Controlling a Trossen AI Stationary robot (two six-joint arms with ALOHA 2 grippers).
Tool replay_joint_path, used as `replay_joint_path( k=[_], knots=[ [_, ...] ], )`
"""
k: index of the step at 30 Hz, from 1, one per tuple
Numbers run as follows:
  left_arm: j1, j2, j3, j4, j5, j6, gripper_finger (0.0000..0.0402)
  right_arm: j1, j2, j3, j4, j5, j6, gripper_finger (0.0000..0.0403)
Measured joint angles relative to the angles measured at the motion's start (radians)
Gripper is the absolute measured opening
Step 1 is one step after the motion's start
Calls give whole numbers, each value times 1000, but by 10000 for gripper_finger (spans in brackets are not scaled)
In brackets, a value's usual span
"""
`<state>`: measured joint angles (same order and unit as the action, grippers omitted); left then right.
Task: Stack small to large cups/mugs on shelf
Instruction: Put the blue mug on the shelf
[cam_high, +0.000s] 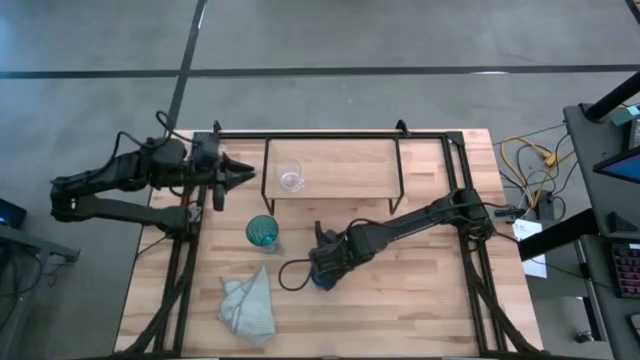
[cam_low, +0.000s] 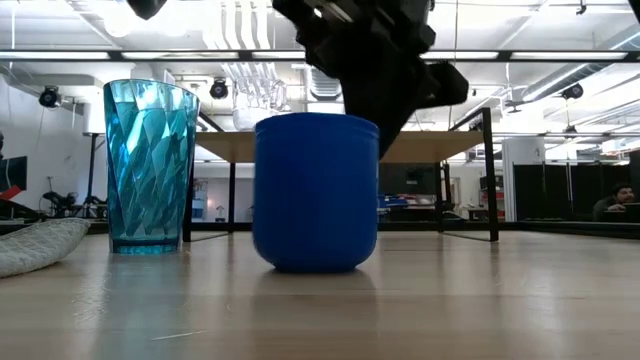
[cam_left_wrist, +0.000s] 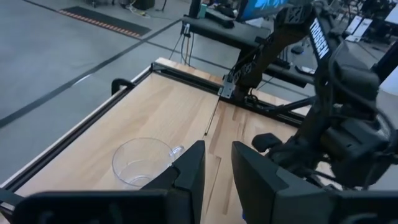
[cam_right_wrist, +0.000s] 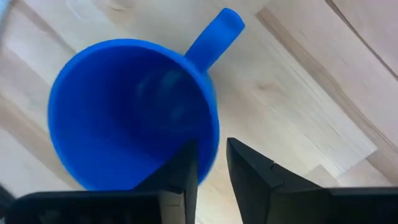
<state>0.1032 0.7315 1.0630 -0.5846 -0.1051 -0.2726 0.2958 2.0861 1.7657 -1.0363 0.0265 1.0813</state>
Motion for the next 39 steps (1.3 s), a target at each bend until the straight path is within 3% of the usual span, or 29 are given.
replay_joint_path(
  k=[9,16,25,30,39],
  knots=[
    [0,-21,0,0,0,-1,66,-3,2,24,4,0,-131,34],
    [0,-18,0,0,0,-2,66,-17,2,194,-46,4,-301,11],
    [0,-13,-1,0,1,-8,66,-68,1,493,-545,108,-335,10],
    [0,-1,-1,1,0,-8,66,-112,-9,583,-529,155,-436,9],
    [0,34,-1,0,1,-10,66,-231,-8,585,-535,243,-508,9]
  ],
)
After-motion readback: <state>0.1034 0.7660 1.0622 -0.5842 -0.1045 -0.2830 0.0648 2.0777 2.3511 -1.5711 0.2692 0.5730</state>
